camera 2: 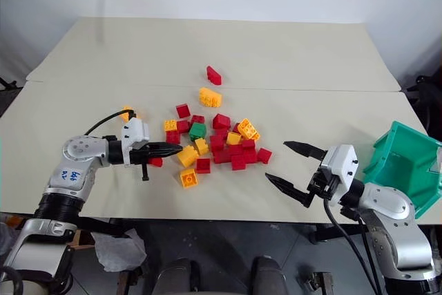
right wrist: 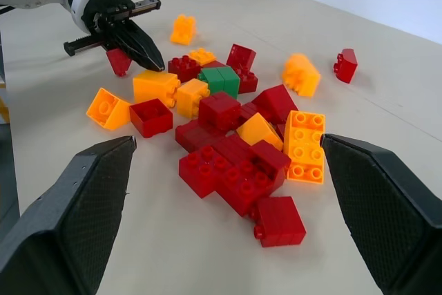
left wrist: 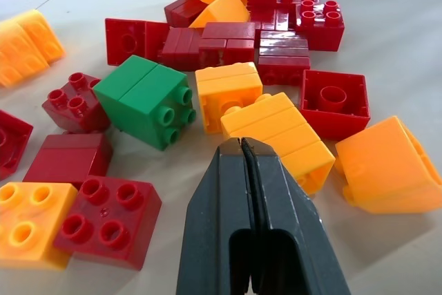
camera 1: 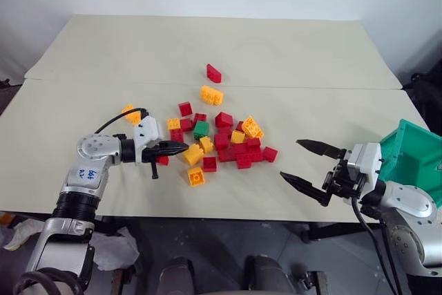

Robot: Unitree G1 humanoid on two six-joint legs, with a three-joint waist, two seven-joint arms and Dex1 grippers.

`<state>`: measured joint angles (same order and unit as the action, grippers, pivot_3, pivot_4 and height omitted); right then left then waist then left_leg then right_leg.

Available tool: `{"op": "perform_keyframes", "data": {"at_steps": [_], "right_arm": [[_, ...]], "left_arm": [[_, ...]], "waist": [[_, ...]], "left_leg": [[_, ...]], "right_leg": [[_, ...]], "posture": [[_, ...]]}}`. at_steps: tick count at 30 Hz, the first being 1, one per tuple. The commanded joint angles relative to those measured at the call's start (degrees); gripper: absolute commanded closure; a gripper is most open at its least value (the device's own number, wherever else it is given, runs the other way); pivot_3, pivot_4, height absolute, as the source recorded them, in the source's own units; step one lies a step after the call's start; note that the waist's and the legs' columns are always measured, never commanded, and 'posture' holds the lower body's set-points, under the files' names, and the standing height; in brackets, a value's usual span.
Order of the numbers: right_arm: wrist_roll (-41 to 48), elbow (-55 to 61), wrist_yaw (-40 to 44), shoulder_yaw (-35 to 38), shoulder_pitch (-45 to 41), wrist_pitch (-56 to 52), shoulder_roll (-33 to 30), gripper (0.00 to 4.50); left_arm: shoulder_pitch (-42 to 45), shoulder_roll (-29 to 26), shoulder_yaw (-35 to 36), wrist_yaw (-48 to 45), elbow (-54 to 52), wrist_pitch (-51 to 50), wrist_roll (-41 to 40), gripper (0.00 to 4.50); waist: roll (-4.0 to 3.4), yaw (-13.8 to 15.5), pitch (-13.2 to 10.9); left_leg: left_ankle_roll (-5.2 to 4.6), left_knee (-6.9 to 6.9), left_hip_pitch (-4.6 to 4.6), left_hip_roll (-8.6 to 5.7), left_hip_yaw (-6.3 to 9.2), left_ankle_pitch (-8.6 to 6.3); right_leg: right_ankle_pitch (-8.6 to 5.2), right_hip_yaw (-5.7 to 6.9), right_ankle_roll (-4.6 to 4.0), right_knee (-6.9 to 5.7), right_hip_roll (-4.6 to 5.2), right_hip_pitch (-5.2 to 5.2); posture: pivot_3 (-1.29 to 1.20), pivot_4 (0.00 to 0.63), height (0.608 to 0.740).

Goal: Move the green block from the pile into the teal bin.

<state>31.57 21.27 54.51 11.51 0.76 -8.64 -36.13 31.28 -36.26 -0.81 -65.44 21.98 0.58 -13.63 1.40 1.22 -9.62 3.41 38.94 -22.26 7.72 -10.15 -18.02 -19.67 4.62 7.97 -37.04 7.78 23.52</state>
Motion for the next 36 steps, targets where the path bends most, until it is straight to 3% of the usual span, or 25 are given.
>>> {"op": "perform_keyframes", "data": {"at_steps": [1,3,6,13,19,24,31,36], "right_arm": [[1.07,1.95,0.58,1.35,0.51,0.76,-0.61,0.0],[1.51,1.75,0.91,1.62,0.42,0.32,-0.88,0.0],[3.06,1.68,1.01,1.74,-0.1,-1.53,-1.14,0.0],[3.77,0.33,2.78,1.14,-1.67,-2.82,-2.15,0.0],[3.46,-1.93,4.92,0.82,-3.16,-2.71,-3.17,0.0],[2.84,-2.77,5.62,0.11,-4.22,-2.31,-2.91,0.0],[2.29,-1.9,5.44,-0.32,-3.86,-2.33,-2.94,0.0],[2.24,-0.45,3.92,0.16,-2.9,-2.28,-2.49,0.0]], "left_arm": [[-2.15,-2.57,6.04,0.66,1.73,-1.04,-3.45,4.48],[-5.73,-4.81,12.53,0.04,2.51,-2.25,-7.84,4.48],[-12.5,-7.26,20.07,1.54,1.19,-4.54,-11.57,3.94],[-27.69,-7.87,29.31,5.09,-5.53,-5.18,-13.77,1.81],[-32.92,-6.31,28.62,7.35,-17.54,-10.05,-16.47,0.02],[-22.17,-7.54,19.43,7.18,-19.99,-10.99,-12.38,0.02],[7.36,-3.76,-0.37,1.83,2.8,-0.22,3.71,0.02],[19.19,-0.01,-6.06,0.54,20.26,9.94,10.6,0.02]], "waist": [[0.0,-0.3,0.0],[0.0,-0.91,0.0],[0.02,-1.65,-0.01],[0.05,-1.12,-0.02],[0.07,-1.06,-0.01],[0.07,-0.53,-0.01],[0.09,0.29,0.0],[0.1,-0.1,-0.01]], "left_leg": [[0.0,0.0,0.01,0.01,0.0,0.0],[0.0,-0.01,0.01,0.02,0.0,0.0],[0.0,-0.09,0.01,0.04,-0.01,0.0],[-0.03,-0.04,0.0,0.05,0.0,-0.07],[-0.01,-0.04,0.0,0.05,0.0,-0.08],[-0.01,0.07,0.0,0.05,0.02,-0.07],[0.03,0.05,-0.01,0.04,-0.03,-0.07],[0.04,0.04,-0.04,0.03,-0.05,-0.07]], "right_leg": [[0.0,0.0,0.0,-0.03,0.0,0.01],[0.0,0.0,0.0,-0.06,-0.01,0.04],[0.0,-0.01,0.0,-0.07,0.0,0.08],[0.0,0.0,0.0,-0.02,0.02,0.03],[-0.01,0.0,-0.01,-0.02,0.02,0.03],[-0.01,0.0,-0.01,-0.05,0.01,-0.01],[0.0,0.0,-0.02,0.02,-0.05,-0.01],[0.01,0.01,0.0,0.01,-0.12,0.04]], "posture": [[0.0,0.15,0.74],[0.0,0.15,0.74],[0.0,0.15,0.74],[0.0,0.15,0.74],[0.0,0.15,0.74],[0.0,0.15,0.74],[0.0,0.15,0.74],[0.0,0.15,0.74]]}}
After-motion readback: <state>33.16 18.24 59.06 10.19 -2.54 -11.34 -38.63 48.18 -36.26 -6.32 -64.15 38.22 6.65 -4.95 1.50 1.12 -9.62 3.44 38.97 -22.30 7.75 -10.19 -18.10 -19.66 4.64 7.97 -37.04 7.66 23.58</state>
